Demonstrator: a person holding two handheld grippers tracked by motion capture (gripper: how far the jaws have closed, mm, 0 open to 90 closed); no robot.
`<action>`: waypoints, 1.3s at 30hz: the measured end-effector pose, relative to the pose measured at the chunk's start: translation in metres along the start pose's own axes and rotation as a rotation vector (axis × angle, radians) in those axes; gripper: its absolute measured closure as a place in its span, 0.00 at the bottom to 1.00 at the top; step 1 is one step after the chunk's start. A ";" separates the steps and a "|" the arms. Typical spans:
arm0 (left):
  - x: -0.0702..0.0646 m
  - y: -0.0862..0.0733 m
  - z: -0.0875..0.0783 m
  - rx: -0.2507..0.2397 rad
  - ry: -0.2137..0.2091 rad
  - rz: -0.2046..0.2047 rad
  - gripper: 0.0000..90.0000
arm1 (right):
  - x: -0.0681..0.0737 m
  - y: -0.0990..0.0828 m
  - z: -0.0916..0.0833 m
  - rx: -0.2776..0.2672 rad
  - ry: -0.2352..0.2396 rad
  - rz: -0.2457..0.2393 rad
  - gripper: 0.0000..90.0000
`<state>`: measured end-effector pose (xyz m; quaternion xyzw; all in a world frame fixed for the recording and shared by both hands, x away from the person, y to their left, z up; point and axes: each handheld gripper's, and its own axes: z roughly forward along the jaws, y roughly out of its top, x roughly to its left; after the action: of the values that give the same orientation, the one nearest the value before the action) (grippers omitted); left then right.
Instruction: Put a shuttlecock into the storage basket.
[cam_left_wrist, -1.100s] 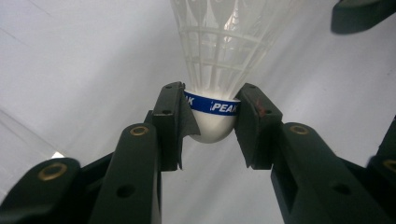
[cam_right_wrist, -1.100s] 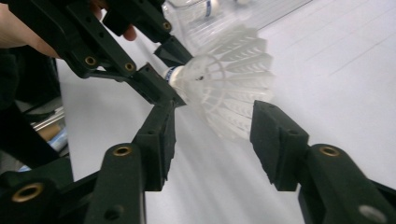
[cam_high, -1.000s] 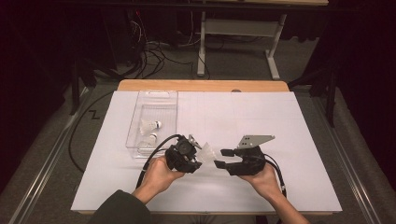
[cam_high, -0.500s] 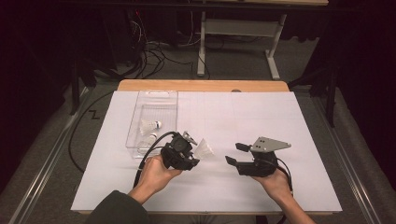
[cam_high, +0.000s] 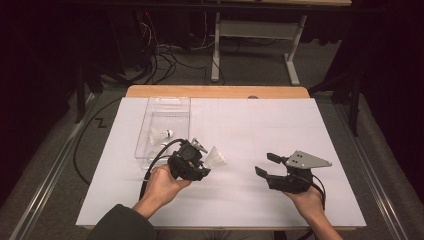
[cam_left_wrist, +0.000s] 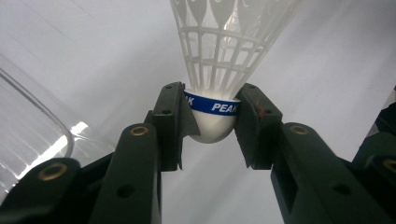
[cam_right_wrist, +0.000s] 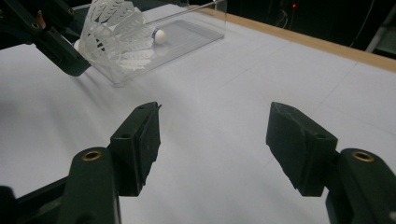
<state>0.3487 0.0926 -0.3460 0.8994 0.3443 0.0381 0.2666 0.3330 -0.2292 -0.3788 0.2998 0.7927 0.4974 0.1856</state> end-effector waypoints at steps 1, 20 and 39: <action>0.000 0.000 -0.001 -0.001 -0.002 -0.002 0.72 | -0.001 -0.001 -0.002 -0.007 -0.007 -0.005 0.40; 0.007 -0.004 -0.013 -0.003 -0.007 -0.038 0.72 | -0.013 -0.027 -0.021 -0.040 -0.069 0.014 0.35; 0.027 -0.011 -0.031 -0.040 0.019 -0.112 0.71 | -0.014 -0.036 -0.024 -0.060 -0.073 0.045 0.33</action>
<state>0.3551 0.1304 -0.3284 0.8729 0.3957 0.0383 0.2828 0.3190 -0.2664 -0.4008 0.3298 0.7632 0.5136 0.2123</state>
